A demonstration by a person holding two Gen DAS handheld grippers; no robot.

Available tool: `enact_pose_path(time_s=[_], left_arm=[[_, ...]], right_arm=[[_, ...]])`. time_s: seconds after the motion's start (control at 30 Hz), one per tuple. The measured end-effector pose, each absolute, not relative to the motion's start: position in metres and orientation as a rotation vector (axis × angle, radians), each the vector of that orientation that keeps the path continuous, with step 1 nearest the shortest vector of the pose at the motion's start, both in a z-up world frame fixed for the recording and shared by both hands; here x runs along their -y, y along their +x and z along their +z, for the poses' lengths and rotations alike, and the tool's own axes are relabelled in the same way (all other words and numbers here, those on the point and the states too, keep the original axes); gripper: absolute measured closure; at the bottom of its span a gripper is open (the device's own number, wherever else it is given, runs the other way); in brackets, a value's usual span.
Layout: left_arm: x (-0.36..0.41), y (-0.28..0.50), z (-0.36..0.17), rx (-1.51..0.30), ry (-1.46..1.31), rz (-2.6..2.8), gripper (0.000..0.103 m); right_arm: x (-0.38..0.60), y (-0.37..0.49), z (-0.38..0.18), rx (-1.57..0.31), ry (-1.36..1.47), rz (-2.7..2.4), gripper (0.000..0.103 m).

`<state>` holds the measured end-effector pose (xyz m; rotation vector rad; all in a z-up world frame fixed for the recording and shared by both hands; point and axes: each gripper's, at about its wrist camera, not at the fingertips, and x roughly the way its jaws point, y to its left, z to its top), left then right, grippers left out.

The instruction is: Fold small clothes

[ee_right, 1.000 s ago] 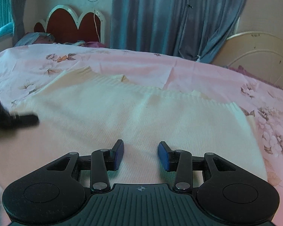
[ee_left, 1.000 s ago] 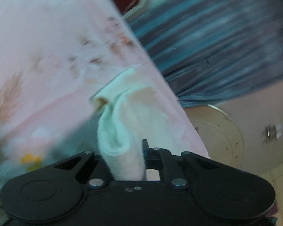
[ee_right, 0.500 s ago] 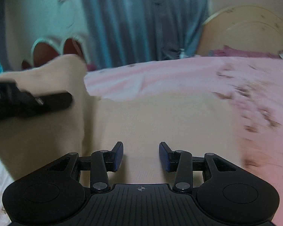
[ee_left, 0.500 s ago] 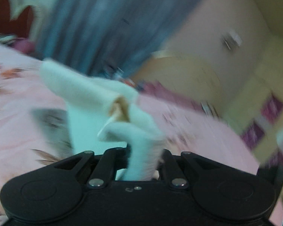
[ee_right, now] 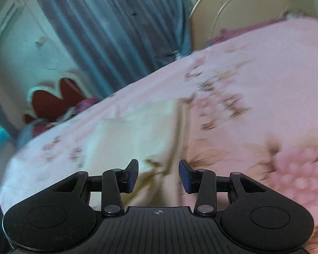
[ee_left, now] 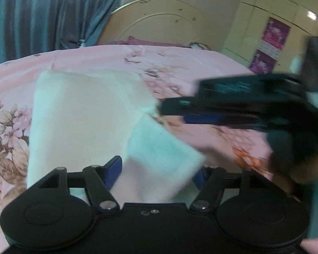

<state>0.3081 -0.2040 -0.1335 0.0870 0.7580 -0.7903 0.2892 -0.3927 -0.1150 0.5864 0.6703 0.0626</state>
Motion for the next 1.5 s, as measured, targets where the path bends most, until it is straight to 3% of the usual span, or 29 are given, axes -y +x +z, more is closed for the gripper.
enact_pose_path(time_s=[0.13, 0.17, 0.23, 0.4, 0.43, 0.53, 0.83, 0.87, 0.93, 1.2, 1.37, 1.5], left_arm=[[0.183, 0.295, -0.128, -0.755, 0.103, -0.823, 0.036], [0.177, 0.297, -0.127, -0.754, 0.094, -0.82, 0.036], [0.161, 0.298, -0.123, -0.739, 0.076, -0.79, 0.036], [0.132, 0.315, -0.117, -0.731, 0.004, -0.671, 0.036], [0.127, 0.321, -0.117, -0.729, -0.007, -0.644, 0.036], [0.118, 0.345, -0.117, -0.733, -0.043, -0.561, 0.036], [0.109, 0.397, -0.121, -0.759, -0.144, -0.457, 0.036], [0.11, 0.4, -0.122, -0.761, -0.151, -0.451, 0.036], [0.111, 0.403, -0.123, -0.761, -0.158, -0.441, 0.036], [0.127, 0.423, -0.126, -0.757, -0.172, -0.43, 0.036], [0.148, 0.429, -0.141, -0.785, -0.125, -0.448, 0.035], [0.149, 0.432, -0.147, -0.803, -0.12, -0.444, 0.03]], right_arm=[[0.387, 0.294, -0.124, -0.729, 0.662, 0.109, 0.057], [0.389, 0.295, -0.127, -0.737, 0.68, 0.106, 0.039], [0.391, 0.293, -0.127, -0.729, 0.696, 0.098, 0.025], [0.398, 0.308, -0.129, -0.705, 0.749, 0.105, 0.025], [0.396, 0.311, -0.128, -0.704, 0.736, 0.095, 0.027], [0.392, 0.318, -0.13, -0.727, 0.702, 0.082, 0.055], [0.392, 0.333, -0.145, -0.746, 0.729, 0.09, 0.055], [0.392, 0.335, -0.144, -0.741, 0.73, 0.092, 0.069], [0.391, 0.339, -0.144, -0.752, 0.722, 0.091, 0.085], [0.392, 0.33, -0.12, -0.699, 0.588, 0.087, 0.09], [0.401, 0.331, -0.146, -0.769, 0.643, 0.042, 0.09], [0.402, 0.326, -0.138, -0.774, 0.637, 0.055, 0.09]])
